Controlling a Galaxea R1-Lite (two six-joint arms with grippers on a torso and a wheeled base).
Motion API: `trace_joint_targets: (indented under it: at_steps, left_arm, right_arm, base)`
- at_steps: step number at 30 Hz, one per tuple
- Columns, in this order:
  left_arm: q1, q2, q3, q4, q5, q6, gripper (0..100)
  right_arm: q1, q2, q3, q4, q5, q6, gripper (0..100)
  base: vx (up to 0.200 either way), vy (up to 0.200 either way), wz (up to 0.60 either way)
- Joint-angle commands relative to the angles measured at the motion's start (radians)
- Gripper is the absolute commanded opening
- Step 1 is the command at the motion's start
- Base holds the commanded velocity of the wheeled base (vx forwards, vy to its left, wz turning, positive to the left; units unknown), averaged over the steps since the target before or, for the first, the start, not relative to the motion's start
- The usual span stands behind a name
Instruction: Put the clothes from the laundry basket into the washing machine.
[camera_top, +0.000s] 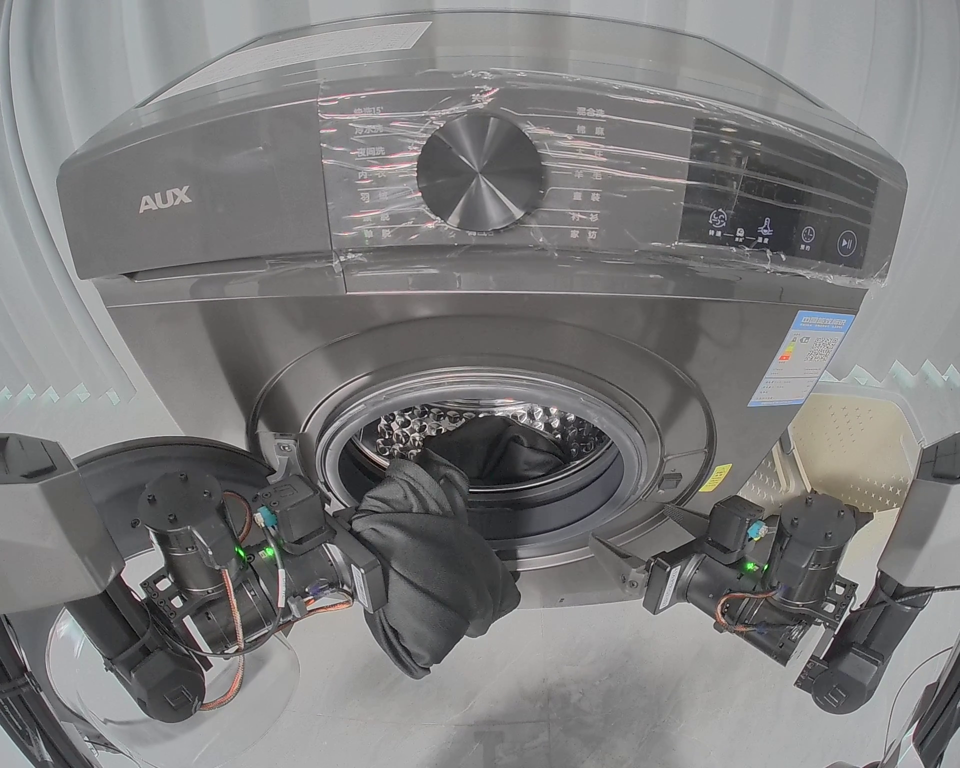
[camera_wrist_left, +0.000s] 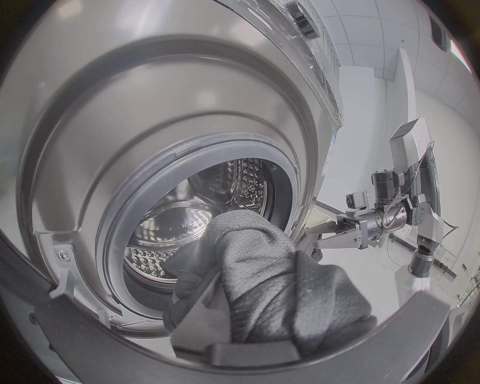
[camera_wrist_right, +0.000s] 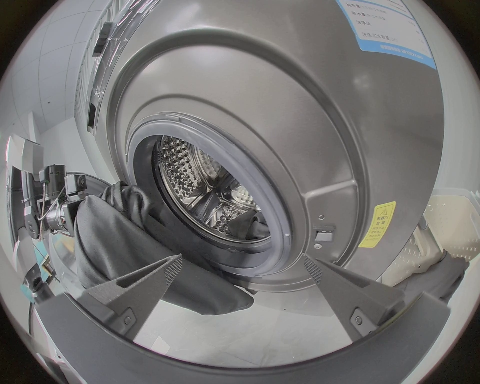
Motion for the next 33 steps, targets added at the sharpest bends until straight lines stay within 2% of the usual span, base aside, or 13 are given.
trace_joint_targets:
  at_steps: [1, 2, 5, 9, 14, 18, 24, 31, 33]
  left_arm:
    - [-0.02, 0.015, -0.014, -0.002, 0.033, -0.011, 0]
    - [-0.025, 0.018, -0.028, -0.002, 0.048, -0.014, 0]
    - [-0.032, 0.047, -0.061, -0.001, 0.052, -0.032, 0]
    - [-0.04, 0.136, -0.144, -0.001, 0.039, -0.031, 0]
    - [-0.04, 0.237, -0.258, -0.001, 0.042, -0.055, 0]
    - [-0.037, 0.308, -0.347, -0.001, 0.052, -0.055, 0]
    - [-0.045, 0.355, -0.453, 0.002, 0.07, -0.092, 0]
    - [-0.043, 0.421, -0.558, 0.05, 0.072, -0.097, 0]
    - [-0.045, 0.44, -0.595, 0.079, 0.085, -0.097, 0]
  right_arm:
    - [0.02, -0.003, 0.001, 0.0, -0.006, 0.001, 100]
    - [0.026, -0.003, 0.002, 0.0, -0.006, 0.001, 100]
    - [0.032, -0.003, 0.001, 0.001, -0.006, 0.001, 100]
    - [0.031, -0.003, 0.001, 0.0, -0.006, 0.002, 100]
    - [0.031, -0.004, 0.004, 0.0, -0.006, 0.002, 100]
    - [0.031, -0.003, 0.002, 0.0, -0.006, 0.002, 100]
    - [0.032, 0.0, 0.002, 0.0, -0.006, 0.002, 100]
    - [0.034, 0.005, 0.002, 0.0, -0.006, 0.002, 100]
    - [0.034, 0.005, 0.002, 0.0, -0.006, 0.002, 100]
  base:
    - [0.0, 0.0, 0.0]
    - [0.0, 0.0, 0.0]
    - [0.0, 0.0, 0.0]
    - [0.0, 0.0, 0.0]
    - [0.0, 0.0, 0.0]
    - [0.0, 0.0, 0.0]
    - [0.0, 0.0, 0.0]
    - [0.0, 0.0, 0.0]
    - [0.0, 0.0, 0.0]
